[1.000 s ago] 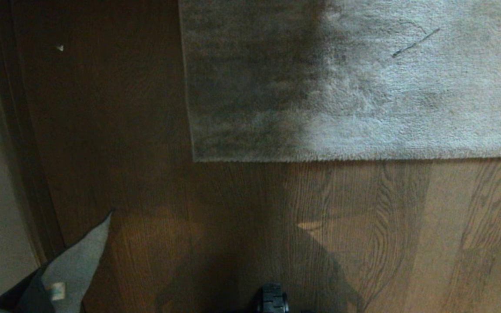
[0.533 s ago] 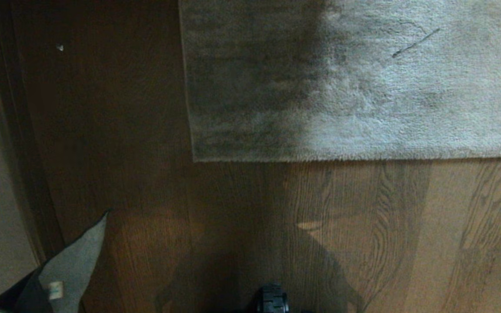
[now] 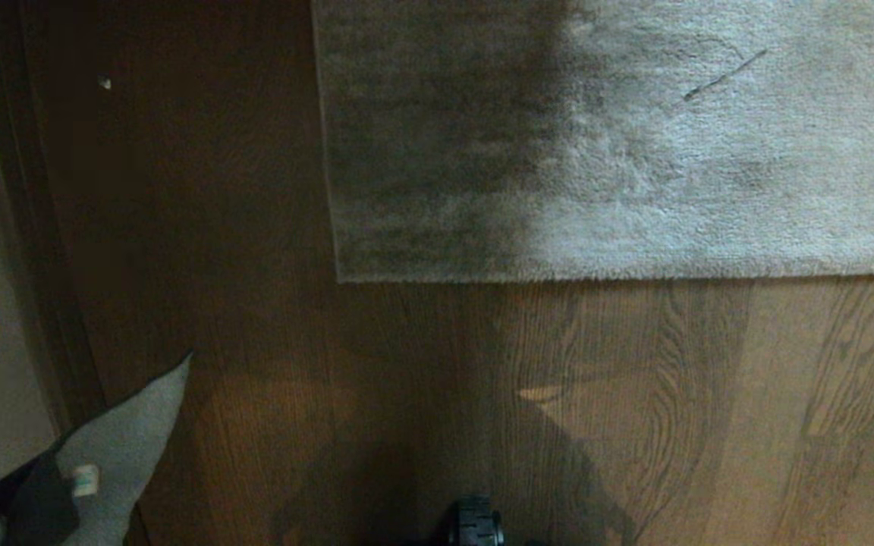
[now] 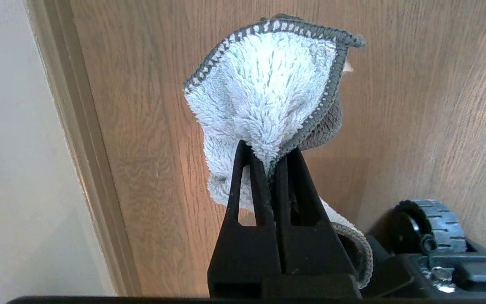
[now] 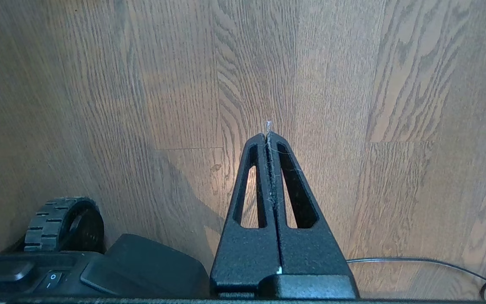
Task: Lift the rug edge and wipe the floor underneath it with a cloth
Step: Put down the rag
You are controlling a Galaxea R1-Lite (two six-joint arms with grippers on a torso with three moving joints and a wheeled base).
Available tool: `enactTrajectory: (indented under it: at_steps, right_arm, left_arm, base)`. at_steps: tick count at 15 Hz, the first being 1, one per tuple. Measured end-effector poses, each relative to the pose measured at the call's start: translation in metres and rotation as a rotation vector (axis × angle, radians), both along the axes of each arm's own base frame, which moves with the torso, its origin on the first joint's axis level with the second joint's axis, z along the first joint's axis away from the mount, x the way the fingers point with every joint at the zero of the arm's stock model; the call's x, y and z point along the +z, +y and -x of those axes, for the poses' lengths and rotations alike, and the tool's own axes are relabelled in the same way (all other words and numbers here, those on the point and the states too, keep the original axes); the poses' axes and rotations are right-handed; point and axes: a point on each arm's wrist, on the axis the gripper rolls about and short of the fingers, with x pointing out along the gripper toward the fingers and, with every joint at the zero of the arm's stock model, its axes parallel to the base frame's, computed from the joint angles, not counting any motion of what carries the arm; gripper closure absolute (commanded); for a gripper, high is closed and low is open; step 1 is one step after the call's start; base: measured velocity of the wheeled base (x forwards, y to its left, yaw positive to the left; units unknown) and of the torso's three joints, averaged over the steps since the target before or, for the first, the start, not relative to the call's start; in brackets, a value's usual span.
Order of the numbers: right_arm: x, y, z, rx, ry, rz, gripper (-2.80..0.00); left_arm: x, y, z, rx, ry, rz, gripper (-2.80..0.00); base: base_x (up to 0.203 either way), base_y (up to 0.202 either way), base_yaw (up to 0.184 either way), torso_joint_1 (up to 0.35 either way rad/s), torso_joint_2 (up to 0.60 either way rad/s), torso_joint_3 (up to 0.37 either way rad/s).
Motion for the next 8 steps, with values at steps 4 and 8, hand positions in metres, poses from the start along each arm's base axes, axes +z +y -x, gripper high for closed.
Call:
enactTrajectory:
  at_steps: [4,8]
  right_arm:
    - [0.0,0.0,0.0,0.0,0.0,0.0,0.0]
    - [0.0,0.0,0.0,0.0,0.0,0.0,0.0]
  left_arm:
    - [0.028,0.0,-0.018,-0.012,0.035,-0.001,0.0]
    - [0.05,-0.001,-0.058,-0.013,0.049,-0.003,0.0]
  base:
    - [0.0,0.0,0.0,0.0,0.0,0.0]
    - [0.0,0.0,0.0,0.0,0.0,0.0]
